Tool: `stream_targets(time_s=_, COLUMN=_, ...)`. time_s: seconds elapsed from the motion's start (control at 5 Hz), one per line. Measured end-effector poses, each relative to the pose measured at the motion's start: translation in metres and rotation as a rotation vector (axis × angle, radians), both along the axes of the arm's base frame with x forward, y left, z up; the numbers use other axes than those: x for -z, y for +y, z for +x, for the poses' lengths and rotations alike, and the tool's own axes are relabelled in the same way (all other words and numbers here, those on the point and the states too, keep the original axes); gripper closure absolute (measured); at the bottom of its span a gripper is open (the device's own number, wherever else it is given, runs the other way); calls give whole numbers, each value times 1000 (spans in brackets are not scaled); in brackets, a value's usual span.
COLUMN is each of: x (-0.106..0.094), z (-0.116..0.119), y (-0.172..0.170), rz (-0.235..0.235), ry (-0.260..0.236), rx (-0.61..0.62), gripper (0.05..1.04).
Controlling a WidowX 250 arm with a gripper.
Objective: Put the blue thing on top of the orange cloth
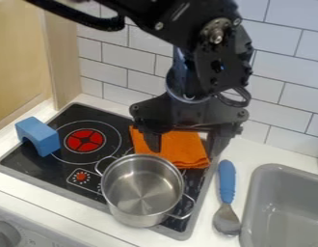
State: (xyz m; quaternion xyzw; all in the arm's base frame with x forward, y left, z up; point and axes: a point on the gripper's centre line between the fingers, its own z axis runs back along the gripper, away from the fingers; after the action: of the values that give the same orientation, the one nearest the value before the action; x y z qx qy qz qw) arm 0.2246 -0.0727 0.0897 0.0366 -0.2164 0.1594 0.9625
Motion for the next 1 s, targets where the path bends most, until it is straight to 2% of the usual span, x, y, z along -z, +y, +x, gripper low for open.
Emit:
stream_targets(time_s=0.2, x=11, z=-10, y=5, rz=19, ry=38, rx=-2, gripper=83)
stream_targets(time_s=0.4, x=8, z=-8, y=18, rz=-2, ry=29, rx=-67, gripper=83)
stream_targets(time_s=0.6, x=-3, z=-4, y=41, rz=-47, ry=-2, rx=-168, gripper=83)
stream_targets(time_s=0.8, x=-5, z=-4, y=71, rz=-69, ry=-5, rx=-333, gripper=83)
stream_targets(time_s=1.0, x=-2, z=-4, y=103, rz=-132, ry=-4, rx=-510, gripper=83)
